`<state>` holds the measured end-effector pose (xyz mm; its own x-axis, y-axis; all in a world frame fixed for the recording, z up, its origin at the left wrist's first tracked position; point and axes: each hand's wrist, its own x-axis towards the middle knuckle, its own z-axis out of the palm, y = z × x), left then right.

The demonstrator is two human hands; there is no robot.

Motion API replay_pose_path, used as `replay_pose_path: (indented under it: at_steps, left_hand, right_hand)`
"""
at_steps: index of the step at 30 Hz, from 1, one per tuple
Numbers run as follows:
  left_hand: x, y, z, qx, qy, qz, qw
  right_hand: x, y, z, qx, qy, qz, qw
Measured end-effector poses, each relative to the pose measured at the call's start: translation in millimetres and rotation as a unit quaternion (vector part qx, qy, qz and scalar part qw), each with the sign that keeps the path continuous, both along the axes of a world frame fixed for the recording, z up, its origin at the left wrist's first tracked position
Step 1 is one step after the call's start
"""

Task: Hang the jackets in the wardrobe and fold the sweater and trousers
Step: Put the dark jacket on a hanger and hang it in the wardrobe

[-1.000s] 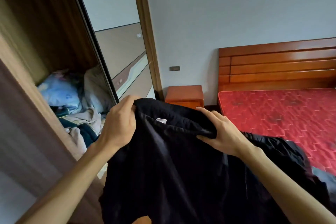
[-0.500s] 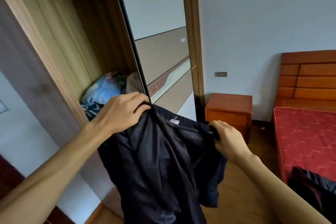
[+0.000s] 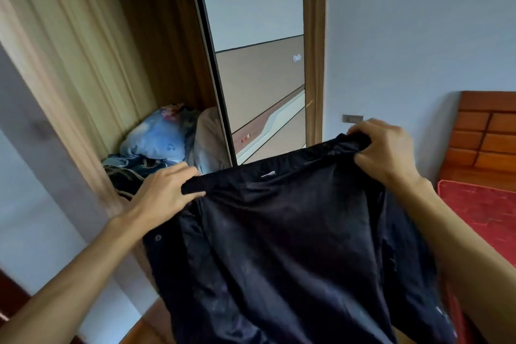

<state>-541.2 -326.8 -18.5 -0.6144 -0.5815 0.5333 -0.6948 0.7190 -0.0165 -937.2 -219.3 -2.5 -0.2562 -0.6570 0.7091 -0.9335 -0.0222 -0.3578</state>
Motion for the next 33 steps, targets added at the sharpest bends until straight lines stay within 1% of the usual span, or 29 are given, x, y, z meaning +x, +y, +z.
replay_pose_path:
  at_steps: [2,4,6,8,10,12,13,15,17,19,21,23,25,28,30,31,32,33]
  left_hand:
    - [-1.2,-20.5,-5.0,0.013,0.032,0.038,0.999]
    - [-4.7,-38.9,-5.0,0.052,0.059,0.070,0.994]
    - [-6.0,-57.5,0.7,0.107,0.077,0.072,0.989]
    - [-5.7,-77.6,8.5,0.217,0.083,0.052,0.971]
    - [-7.8,-92.0,14.4,0.330,0.105,0.019,0.938]
    - [-12.8,-100.2,20.3,0.406,0.180,0.007,0.896]
    - [-16.1,-102.6,26.5,0.431,0.232,0.015,0.872]
    - [-24.0,-114.2,39.3,0.482,0.328,0.061,0.810]
    - [-31.4,-129.0,51.7,0.515,0.368,0.116,0.765]
    - [-40.6,-140.7,63.2,0.523,0.407,0.126,0.738]
    - [-51.9,-145.8,76.4,0.525,0.451,0.114,0.713]
    - [-60.8,-152.5,90.3,0.511,0.485,0.099,0.703]
    - [-62.4,-159.0,107.0,0.482,0.518,0.113,0.697]
    - [-41.9,-174.0,133.7,0.423,0.541,0.181,0.704]
    - [-21.2,-181.2,151.2,0.389,0.563,0.215,0.697]
    - [-14.3,-181.5,161.0,0.390,0.569,0.210,0.693]
    - [-7.5,-182.7,170.1,0.395,0.567,0.198,0.695]
    - [-2.2,-183.2,179.1,0.399,0.555,0.185,0.706]
  right_hand:
    - [-8.0,-17.3,16.9,-0.050,0.011,-0.006,0.999]
    - [-13.0,-36.3,30.2,-0.050,0.025,-0.021,0.998]
    - [-10.7,-54.4,41.9,-0.014,0.016,-0.064,0.998]
    - [-5.6,-74.0,52.5,0.074,-0.013,-0.095,0.993]
    - [-1.3,-92.7,62.1,0.181,-0.061,-0.097,0.977]
    - [4.8,-107.1,67.0,0.249,-0.122,-0.094,0.956]
    - [8.1,-115.3,67.7,0.261,-0.144,-0.090,0.950]
    - [18.6,-132.3,70.5,0.252,-0.186,-0.056,0.948]
    - [39.1,-147.8,77.3,0.211,-0.248,0.011,0.945]
    - [66.0,-165.1,87.0,0.178,-0.305,0.077,0.932]
    - [96.3,-185.7,97.0,0.167,-0.351,0.144,0.910]
    - [128.7,-211.3,106.7,0.162,-0.381,0.220,0.883]
    - [160.9,-238.2,114.4,0.159,-0.385,0.299,0.859]
    - [201.7,-271.8,129.6,0.159,-0.350,0.406,0.829]
    - [219.6,-288.0,138.9,0.174,-0.325,0.489,0.791]
    - [226.4,-295.7,143.3,0.176,-0.299,0.526,0.776]
    - [233.1,-303.4,147.6,0.175,-0.258,0.557,0.769]
    - [239.8,-310.4,152.5,0.171,-0.217,0.585,0.763]
